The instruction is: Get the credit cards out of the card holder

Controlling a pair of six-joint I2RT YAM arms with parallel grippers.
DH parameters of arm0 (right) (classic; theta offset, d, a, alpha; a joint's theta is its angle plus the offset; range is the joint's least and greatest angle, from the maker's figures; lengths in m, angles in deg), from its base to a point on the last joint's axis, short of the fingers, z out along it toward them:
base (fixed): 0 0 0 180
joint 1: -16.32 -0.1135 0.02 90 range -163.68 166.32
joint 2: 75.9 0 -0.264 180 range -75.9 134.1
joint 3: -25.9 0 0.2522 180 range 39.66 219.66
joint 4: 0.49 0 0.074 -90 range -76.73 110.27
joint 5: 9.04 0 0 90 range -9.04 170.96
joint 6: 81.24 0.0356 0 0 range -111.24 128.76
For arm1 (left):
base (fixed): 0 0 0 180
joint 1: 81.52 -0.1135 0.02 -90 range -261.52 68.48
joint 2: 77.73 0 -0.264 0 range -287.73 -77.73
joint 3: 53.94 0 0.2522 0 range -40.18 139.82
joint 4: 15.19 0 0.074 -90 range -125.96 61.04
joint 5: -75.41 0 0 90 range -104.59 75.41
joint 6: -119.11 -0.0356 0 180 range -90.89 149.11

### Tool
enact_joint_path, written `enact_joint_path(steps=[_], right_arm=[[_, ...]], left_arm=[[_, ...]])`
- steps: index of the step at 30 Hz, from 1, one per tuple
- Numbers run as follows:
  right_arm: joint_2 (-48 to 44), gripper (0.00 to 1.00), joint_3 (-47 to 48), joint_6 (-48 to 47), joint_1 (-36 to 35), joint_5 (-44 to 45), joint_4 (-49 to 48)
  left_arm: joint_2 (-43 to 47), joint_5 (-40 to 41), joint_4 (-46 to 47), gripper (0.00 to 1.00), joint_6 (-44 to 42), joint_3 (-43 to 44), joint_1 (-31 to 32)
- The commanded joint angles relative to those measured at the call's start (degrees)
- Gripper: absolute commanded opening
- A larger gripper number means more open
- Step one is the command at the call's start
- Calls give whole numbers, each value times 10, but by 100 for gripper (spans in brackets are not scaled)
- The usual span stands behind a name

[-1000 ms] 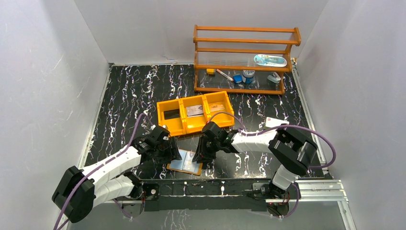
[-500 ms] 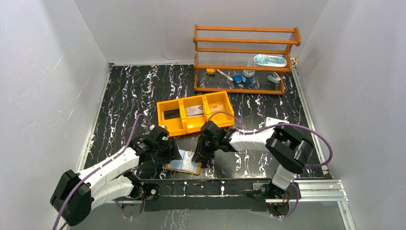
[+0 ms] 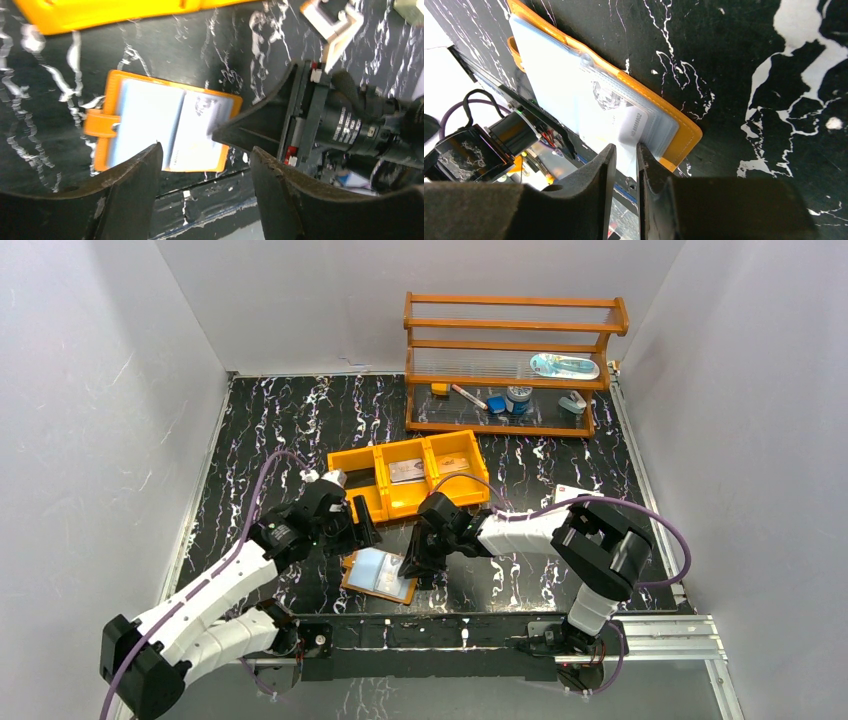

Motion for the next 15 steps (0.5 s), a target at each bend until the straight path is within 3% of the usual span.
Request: enact_joint_path(steps=[1, 7, 11, 15], right_arm=[[27, 31, -17, -14, -3, 44, 44], [27, 31, -23, -11, -3, 43, 41], [25, 30, -24, -11, -2, 42, 41], [25, 30, -26, -10, -2, 39, 35]], left_arm=[[-34, -148, 98, 61, -13, -50, 3], [-84, -168, 132, 53, 11, -93, 3], [-85, -173, 153, 53, 14, -114, 2], [-107, -232, 202, 54, -14, -149, -23]])
